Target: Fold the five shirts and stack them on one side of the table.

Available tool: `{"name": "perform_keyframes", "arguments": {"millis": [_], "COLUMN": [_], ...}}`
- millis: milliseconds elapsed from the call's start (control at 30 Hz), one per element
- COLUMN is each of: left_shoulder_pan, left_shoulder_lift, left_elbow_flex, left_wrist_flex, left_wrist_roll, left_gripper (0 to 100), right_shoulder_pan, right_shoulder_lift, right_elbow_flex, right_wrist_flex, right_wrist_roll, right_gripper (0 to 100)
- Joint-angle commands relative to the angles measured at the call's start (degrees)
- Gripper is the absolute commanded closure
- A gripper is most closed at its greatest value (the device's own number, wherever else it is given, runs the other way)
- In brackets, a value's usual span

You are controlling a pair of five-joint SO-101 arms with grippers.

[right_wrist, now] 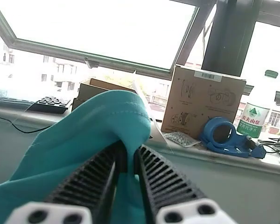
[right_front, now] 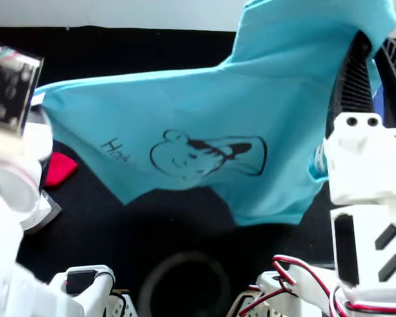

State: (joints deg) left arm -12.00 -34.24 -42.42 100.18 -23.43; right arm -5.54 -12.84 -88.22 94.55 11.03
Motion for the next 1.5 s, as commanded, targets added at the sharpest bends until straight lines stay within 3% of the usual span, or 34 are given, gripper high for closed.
{"name": "perform_keyframes", "arguments": {"millis": [0, 267, 1000, 1367, 1467], "left_shoulder_pan": [0.04, 0.13, 0.04, 0.04, 0.04], "left_shoulder_lift": [-1.27, 0.22, -11.82, -6.2, -1.27], "left_elbow_flex": [-1.27, -1.45, -1.27, 3.65, 7.34], "left_wrist_flex": [-0.09, -0.88, -0.88, -1.32, -1.32], "left_wrist_roll": [-0.53, -0.44, -0.44, -0.62, -3.87], "left_gripper": [99, 99, 99, 99, 99], "right_shoulder_pan": [0.48, 0.48, 0.48, 0.4, 0.4], "right_shoulder_lift": [-0.31, -0.22, -11.47, 0.57, 7.52], "right_elbow_flex": [-0.66, 3.21, 3.38, 3.47, 3.47], "right_wrist_flex": [-0.4, -3.03, -2.59, -2.59, -2.51], "right_wrist_roll": [0.0, -0.09, -0.26, -0.44, -0.44], "right_gripper": [99.2, 99.2, 99.2, 99.2, 99.2]}}
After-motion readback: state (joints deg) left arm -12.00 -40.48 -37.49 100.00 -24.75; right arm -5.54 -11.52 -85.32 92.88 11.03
